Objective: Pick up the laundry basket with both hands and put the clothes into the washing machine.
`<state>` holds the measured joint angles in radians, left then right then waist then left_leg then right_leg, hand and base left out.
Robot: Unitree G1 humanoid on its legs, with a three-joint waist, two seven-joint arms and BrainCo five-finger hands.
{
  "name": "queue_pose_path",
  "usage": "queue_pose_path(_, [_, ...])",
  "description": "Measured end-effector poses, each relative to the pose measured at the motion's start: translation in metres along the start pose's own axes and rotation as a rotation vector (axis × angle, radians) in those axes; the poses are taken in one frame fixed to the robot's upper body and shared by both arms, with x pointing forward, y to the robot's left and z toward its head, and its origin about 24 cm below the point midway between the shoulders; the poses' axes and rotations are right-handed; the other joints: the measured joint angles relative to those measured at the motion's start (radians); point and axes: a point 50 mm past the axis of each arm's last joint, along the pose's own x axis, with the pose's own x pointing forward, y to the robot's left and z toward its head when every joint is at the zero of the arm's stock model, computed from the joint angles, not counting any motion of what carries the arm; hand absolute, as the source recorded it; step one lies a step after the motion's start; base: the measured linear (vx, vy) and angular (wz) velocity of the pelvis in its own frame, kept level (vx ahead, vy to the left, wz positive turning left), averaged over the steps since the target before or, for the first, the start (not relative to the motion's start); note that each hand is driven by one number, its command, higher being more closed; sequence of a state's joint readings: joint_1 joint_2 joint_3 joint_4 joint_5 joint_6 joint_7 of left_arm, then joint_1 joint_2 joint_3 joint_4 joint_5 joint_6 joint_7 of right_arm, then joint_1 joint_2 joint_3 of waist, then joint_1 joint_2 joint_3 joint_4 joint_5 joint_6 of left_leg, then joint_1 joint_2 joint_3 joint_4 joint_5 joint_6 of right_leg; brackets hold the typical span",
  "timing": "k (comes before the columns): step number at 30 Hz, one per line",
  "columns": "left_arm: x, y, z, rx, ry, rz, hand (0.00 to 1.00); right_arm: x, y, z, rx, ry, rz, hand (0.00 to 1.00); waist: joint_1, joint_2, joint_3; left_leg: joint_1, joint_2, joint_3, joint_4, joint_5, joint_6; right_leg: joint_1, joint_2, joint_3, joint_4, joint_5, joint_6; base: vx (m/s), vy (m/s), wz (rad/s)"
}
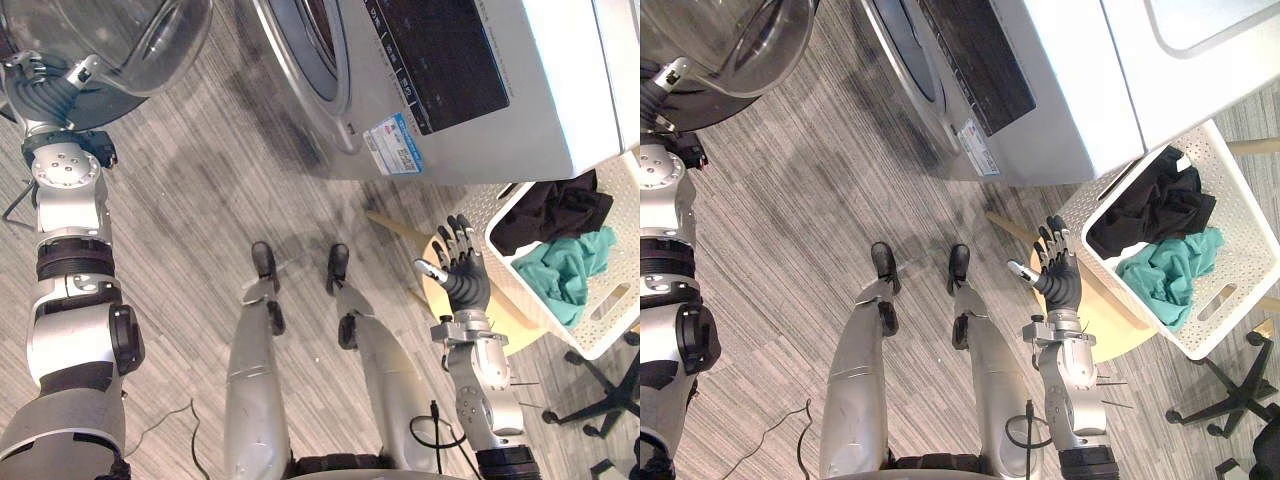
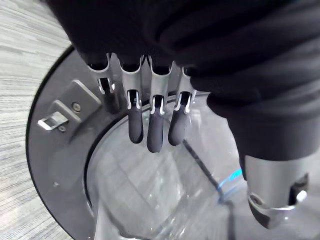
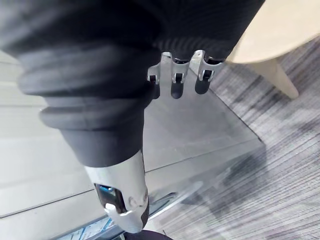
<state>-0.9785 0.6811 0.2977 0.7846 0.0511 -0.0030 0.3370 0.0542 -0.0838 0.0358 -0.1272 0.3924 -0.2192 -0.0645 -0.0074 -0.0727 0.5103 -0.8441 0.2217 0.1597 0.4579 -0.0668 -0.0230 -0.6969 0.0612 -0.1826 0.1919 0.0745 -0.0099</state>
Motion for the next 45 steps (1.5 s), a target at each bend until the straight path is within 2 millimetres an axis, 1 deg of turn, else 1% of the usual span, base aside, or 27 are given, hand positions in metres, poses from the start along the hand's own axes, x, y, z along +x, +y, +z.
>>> queue_pose_path(3, [0.001,0.005,-0.001,-0.013,0.013,0.032,0.0,-0.006,-0.003,0.003,0.0,-0.008,-0.01,0.0,0.01,-0.004,-0.002,0.0,0.012,0.005,0.017,-0.014,-0.002,0.0,0.005,0.001,0.018,-0.011,0.015,0.02,-0.012,-0.09])
queue_pose_path(7, [-0.002,0.005,-0.006,0.003,0.015,0.025,0.0,-0.007,-0.009,0.004,-0.008,-0.013,-0.034,0.0,0.013,-0.006,-0.003,0.014,0.015,0.008,0.028,-0.013,-0.002,0.004,0.002,-0.007,0.046,-0.025,0.009,0.03,-0.026,0.04])
queue_pose_path(10, [-0.025,-0.007,-0.03,0.027,0.027,-0.038,0.0,-0.007,-0.009,0.004,-0.019,-0.011,-0.043,0.0,0.015,-0.006,-0.003,0.076,0.014,0.036,0.029,-0.013,-0.002,0.042,-0.011,-0.01,0.092,-0.059,-0.005,0.05,-0.039,0.14])
queue_pose_path(11, [-0.042,-0.017,-0.044,0.038,0.035,-0.09,0.0,-0.008,-0.009,0.004,-0.024,-0.009,-0.054,0.0,0.021,-0.006,-0.004,0.114,0.013,0.04,0.025,-0.015,-0.003,0.074,-0.014,-0.01,0.101,-0.073,0.001,0.06,-0.034,0.17])
queue_pose_path(12, [-0.061,-0.026,-0.059,0.038,0.054,-0.14,0.0,-0.008,-0.01,0.002,-0.052,0.001,-0.057,0.0,0.021,-0.012,-0.008,0.158,0.006,0.043,0.01,-0.019,-0.004,0.107,-0.019,-0.011,0.109,-0.085,-0.011,0.06,-0.033,0.19])
queue_pose_path(13, [-0.073,-0.03,-0.068,0.038,0.068,-0.165,0.0,-0.008,-0.01,0.0,-0.064,0.009,-0.06,0.0,0.022,-0.015,-0.012,0.181,0.003,0.047,0.002,-0.019,-0.004,0.123,-0.022,-0.012,0.115,-0.094,-0.012,0.06,-0.036,0.21])
queue_pose_path(15, [-0.129,-0.043,-0.112,0.036,0.196,-0.257,0.0,-0.011,-0.015,-0.011,-0.121,0.067,-0.086,0.0,0.021,-0.021,-0.034,0.264,-0.015,0.055,-0.025,-0.02,-0.005,0.181,-0.039,-0.011,0.139,-0.132,-0.006,0.05,-0.04,0.17])
queue_pose_path(16, [-0.144,-0.045,-0.125,0.043,0.244,-0.28,0.0,-0.012,-0.018,-0.017,-0.14,0.095,-0.096,0.0,0.021,-0.022,-0.052,0.279,-0.02,0.059,-0.033,-0.021,-0.005,0.188,-0.044,-0.01,0.142,-0.139,-0.008,0.04,-0.023,0.11])
queue_pose_path(17, [-0.178,-0.045,-0.149,0.06,0.347,-0.321,0.0,-0.016,-0.024,-0.029,-0.165,0.159,-0.122,0.0,0.021,-0.02,-0.086,0.309,-0.029,0.063,-0.051,-0.021,-0.006,0.208,-0.049,-0.007,0.142,-0.147,-0.009,0.08,-0.013,0.05])
queue_pose_path(18, [-0.209,-0.041,-0.17,0.077,0.444,-0.36,0.0,-0.023,-0.033,-0.045,-0.195,0.244,-0.154,0.0,0.021,-0.019,-0.118,0.345,-0.036,0.069,-0.072,-0.021,-0.006,0.235,-0.054,-0.003,0.136,-0.155,-0.003,0.09,-0.012,0.04])
queue_pose_path(19, [-0.223,-0.039,-0.178,0.09,0.487,-0.384,0.0,-0.027,-0.037,-0.052,-0.203,0.288,-0.173,0.0,0.021,-0.018,-0.13,0.366,-0.041,0.072,-0.082,-0.021,-0.006,0.252,-0.056,-0.001,0.133,-0.158,-0.004,0.12,-0.009,0.08])
queue_pose_path(21, [-0.276,-0.023,-0.213,0.159,0.674,-0.446,0.0,-0.048,-0.056,-0.082,-0.255,0.468,-0.229,0.0,0.021,-0.005,-0.202,0.437,-0.058,0.078,-0.132,-0.018,-0.01,0.31,-0.063,0.004,0.108,-0.162,-0.004,0.12,0.002,0.05])
queue_pose_path(25, [-0.333,0.005,-0.244,0.25,0.898,-0.504,0.0,-0.068,-0.075,-0.102,-0.302,0.607,-0.28,0.0,0.018,0.04,-0.274,0.546,-0.084,0.094,-0.208,-0.013,-0.014,0.393,-0.067,0.032,0.051,-0.152,0.006,0.11,0.041,-0.12])
queue_pose_path(27, [-0.362,0.02,-0.256,0.294,1.01,-0.532,0.0,-0.073,-0.082,-0.106,-0.337,0.645,-0.299,0.0,0.017,0.062,-0.301,0.624,-0.094,0.134,-0.26,-0.01,-0.016,0.44,-0.066,0.07,0.026,-0.145,0.014,0.1,0.053,-0.41])
queue_pose_path(30, [-0.386,0.034,-0.263,0.347,1.096,-0.57,0.0,-0.08,-0.084,-0.112,-0.381,0.698,-0.299,0.0,0.008,0.069,-0.307,0.698,-0.091,0.21,-0.297,-0.01,-0.017,0.46,-0.064,0.107,0.029,-0.147,0.018,0.08,0.023,-0.66])
queue_pose_path(31, [-0.393,0.039,-0.265,0.36,1.124,-0.569,0.0,-0.077,-0.083,-0.112,-0.39,0.697,-0.294,0.0,0.0,0.069,-0.308,0.722,-0.088,0.244,-0.315,-0.009,-0.017,0.459,-0.083,0.062,0.036,-0.171,0.013,0.04,0.018,-0.91])
queue_pose_path(32, [-0.403,0.045,-0.267,0.371,1.167,-0.566,0.0,-0.076,-0.084,-0.11,-0.413,0.691,-0.3,0.0,-0.004,0.066,-0.309,0.76,-0.089,0.299,-0.325,-0.017,-0.017,0.467,-0.162,-0.123,0.074,-0.19,0.0,0.06,0.04,-1.27])
queue_pose_path(33, [-0.411,0.049,-0.268,0.387,1.198,-0.577,0.0,-0.073,-0.082,-0.107,-0.423,0.667,-0.291,0.0,-0.007,0.067,-0.309,0.798,-0.078,0.35,-0.322,-0.037,-0.03,0.497,-0.218,-0.277,0.089,-0.19,-0.003,0.06,0.045,-1.29])
queue_pose_path(35, [-0.419,0.056,-0.27,0.423,1.228,-0.605,0.0,-0.072,-0.077,-0.096,-0.431,0.616,-0.272,0.0,-0.01,0.07,-0.311,0.84,-0.053,0.404,-0.309,-0.063,-0.056,0.534,-0.238,-0.392,0.091,-0.191,-0.013,0.08,-0.024,-1.17])
queue_pose_path(37, [-0.42,0.057,-0.271,0.437,1.235,-0.614,0.0,-0.069,-0.073,-0.08,-0.432,0.534,-0.262,0.0,-0.032,0.07,-0.313,0.86,-0.022,0.445,-0.276,-0.086,-0.082,0.536,-0.201,-0.346,0.087,-0.188,-0.007,0.11,-0.092,-0.99])
queue_pose_path(39, [-0.424,0.061,-0.272,0.465,1.25,-0.632,0.0,-0.061,-0.062,-0.066,-0.405,0.436,-0.202,0.0,-0.031,0.064,-0.324,0.876,0.055,0.5,-0.151,-0.121,-0.098,0.537,-0.142,-0.249,0.063,-0.199,-0.017,0.16,-0.168,-1.36])
queue_pose_path(40, [-0.425,0.062,-0.273,0.465,1.257,-0.638,0.0,-0.06,-0.06,-0.065,-0.397,0.426,-0.192,0.0,-0.032,0.06,-0.327,0.869,0.077,0.498,-0.093,-0.121,-0.098,0.541,-0.131,-0.227,0.059,-0.199,-0.023,0.17,-0.179,-1.31])
queue_pose_path(41, [-0.426,0.063,-0.273,0.464,1.262,-0.644,0.0,-0.06,-0.057,-0.062,-0.393,0.413,-0.169,0.0,-0.034,0.067,-0.326,0.849,0.131,0.475,0.049,-0.118,-0.094,0.566,-0.107,-0.19,0.049,-0.196,-0.028,0.21,-0.164,-1.17])
queue_pose_path(42, [-0.428,0.061,-0.272,0.458,1.266,-0.646,0.0,-0.061,-0.057,-0.059,-0.397,0.401,-0.164,0.0,-0.032,0.089,-0.328,0.818,0.185,0.436,0.196,-0.095,-0.059,0.596,-0.078,-0.146,0.037,-0.194,-0.034,0.23,-0.129,-1.13])
queue_pose_path(43, [-0.428,0.061,-0.272,0.456,1.267,-0.646,0.0,-0.062,-0.057,-0.059,-0.396,0.403,-0.164,0.0,-0.029,0.096,-0.329,0.786,0.202,0.402,0.267,-0.082,-0.038,0.611,-0.069,-0.117,0.025,-0.19,-0.041,0.24,-0.024,-1.14])
queue_pose_path(44, [-0.431,0.059,-0.272,0.451,1.273,-0.651,0.0,-0.062,-0.055,-0.06,-0.381,0.404,-0.16,0.0,-0.03,0.101,-0.331,0.728,0.18,0.304,0.357,-0.111,-0.054,0.625,-0.062,-0.071,0.006,-0.184,-0.047,0.19,0.037,-1.01])
queue_pose_path(45, [-0.432,0.058,-0.272,0.449,1.276,-0.653,0.0,-0.06,-0.055,-0.059,-0.385,0.4,-0.157,0.0,-0.028,0.107,-0.332,0.696,0.139,0.243,0.373,-0.148,-0.06,0.632,-0.067,-0.034,-0.002,-0.181,-0.043,0.23,0.078,-1.25])
